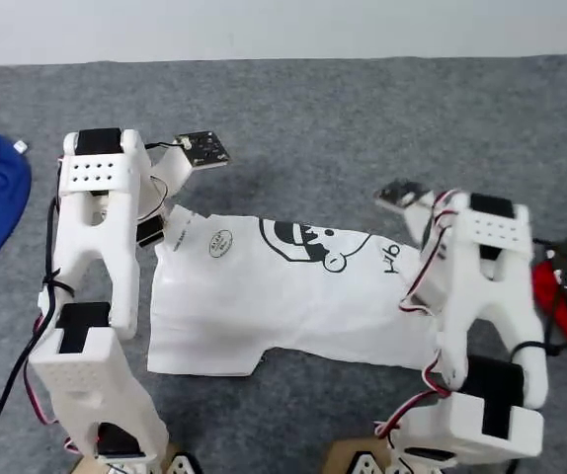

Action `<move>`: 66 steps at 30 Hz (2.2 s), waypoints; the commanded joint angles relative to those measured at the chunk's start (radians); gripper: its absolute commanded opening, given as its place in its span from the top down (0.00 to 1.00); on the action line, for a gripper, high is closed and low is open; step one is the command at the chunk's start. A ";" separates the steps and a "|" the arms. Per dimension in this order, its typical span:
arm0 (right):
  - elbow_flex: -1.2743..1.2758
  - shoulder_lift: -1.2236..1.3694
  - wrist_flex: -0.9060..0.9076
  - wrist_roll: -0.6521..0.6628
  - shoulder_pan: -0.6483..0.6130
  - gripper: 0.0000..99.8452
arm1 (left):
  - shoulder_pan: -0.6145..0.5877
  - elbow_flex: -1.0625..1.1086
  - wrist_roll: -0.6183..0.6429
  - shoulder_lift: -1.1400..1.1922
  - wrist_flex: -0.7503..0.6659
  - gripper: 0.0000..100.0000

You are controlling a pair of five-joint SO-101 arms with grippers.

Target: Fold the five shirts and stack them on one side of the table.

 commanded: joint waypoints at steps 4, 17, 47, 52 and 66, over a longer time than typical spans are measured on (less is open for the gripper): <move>-0.236 -0.004 -0.001 0.107 0.067 0.97 | -0.005 0.002 0.009 -0.026 0.028 1.00; -0.316 0.001 0.202 0.305 0.068 0.97 | -0.005 0.002 0.009 -0.026 0.028 1.00; -0.011 -0.001 0.239 0.253 0.030 0.84 | -0.005 0.002 0.011 -0.035 0.029 1.00; -0.005 0.001 0.239 0.252 0.027 0.84 | -0.032 0.065 0.008 -0.061 0.031 0.96; 0.100 0.001 0.119 0.252 0.022 0.84 | 0.009 0.665 -0.213 -0.459 0.012 0.87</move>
